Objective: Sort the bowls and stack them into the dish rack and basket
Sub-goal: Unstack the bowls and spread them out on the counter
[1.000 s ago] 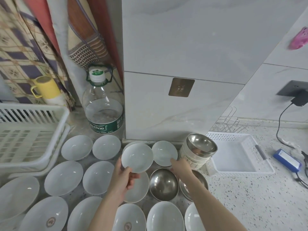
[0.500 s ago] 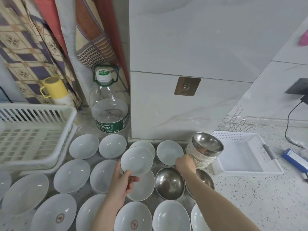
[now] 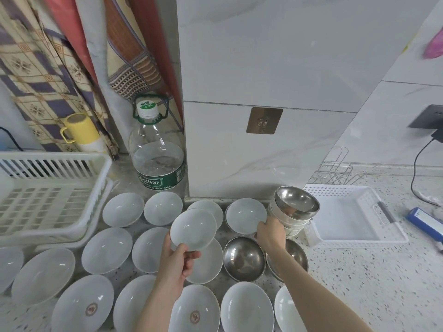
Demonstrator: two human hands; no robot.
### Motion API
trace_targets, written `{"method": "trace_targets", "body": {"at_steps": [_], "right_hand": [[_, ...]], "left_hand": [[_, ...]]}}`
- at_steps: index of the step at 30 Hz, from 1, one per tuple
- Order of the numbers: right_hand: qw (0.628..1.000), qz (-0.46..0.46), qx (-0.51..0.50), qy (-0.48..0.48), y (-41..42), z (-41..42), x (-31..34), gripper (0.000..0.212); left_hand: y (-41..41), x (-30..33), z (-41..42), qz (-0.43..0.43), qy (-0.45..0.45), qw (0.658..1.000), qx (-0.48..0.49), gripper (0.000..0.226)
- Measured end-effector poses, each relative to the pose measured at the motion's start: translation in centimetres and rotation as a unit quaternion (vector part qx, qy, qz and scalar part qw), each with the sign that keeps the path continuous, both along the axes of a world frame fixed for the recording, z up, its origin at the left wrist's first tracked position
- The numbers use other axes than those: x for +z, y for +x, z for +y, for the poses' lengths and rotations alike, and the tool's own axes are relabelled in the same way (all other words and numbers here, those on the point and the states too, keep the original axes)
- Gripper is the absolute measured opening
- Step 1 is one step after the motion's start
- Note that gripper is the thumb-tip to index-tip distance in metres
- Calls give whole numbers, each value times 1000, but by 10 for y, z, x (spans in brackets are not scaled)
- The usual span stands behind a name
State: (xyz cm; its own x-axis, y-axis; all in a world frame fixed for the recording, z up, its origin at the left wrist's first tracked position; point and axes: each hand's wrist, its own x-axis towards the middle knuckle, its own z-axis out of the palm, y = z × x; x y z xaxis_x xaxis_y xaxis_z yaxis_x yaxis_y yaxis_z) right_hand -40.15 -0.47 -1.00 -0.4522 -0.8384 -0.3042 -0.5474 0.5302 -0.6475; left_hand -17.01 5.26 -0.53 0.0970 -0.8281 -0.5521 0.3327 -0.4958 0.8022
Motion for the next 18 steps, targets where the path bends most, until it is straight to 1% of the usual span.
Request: {"method": "trace_targets", "body": {"at_steps": [2, 5, 10, 14, 18], "right_hand": [[999, -37, -4, -26, -2, 10, 4, 19], [993, -101, -4, -56, -11, 25, 10, 23], [992, -104, 35, -68, -46, 50, 23, 26], [988, -137, 12, -71, -77, 69, 30, 19], [982, -164, 15, -90, -109, 90, 32, 20]], "left_hand": [[-1, 2, 3, 3, 1, 1000, 6, 47], [-8, 6, 9, 2, -4, 1000, 12, 47], [-30, 11, 18, -8, -13, 1000, 23, 46], [-63, 12, 29, -5, -23, 999, 26, 46], [-103, 10, 42, 13, -25, 999, 38, 49]]}}
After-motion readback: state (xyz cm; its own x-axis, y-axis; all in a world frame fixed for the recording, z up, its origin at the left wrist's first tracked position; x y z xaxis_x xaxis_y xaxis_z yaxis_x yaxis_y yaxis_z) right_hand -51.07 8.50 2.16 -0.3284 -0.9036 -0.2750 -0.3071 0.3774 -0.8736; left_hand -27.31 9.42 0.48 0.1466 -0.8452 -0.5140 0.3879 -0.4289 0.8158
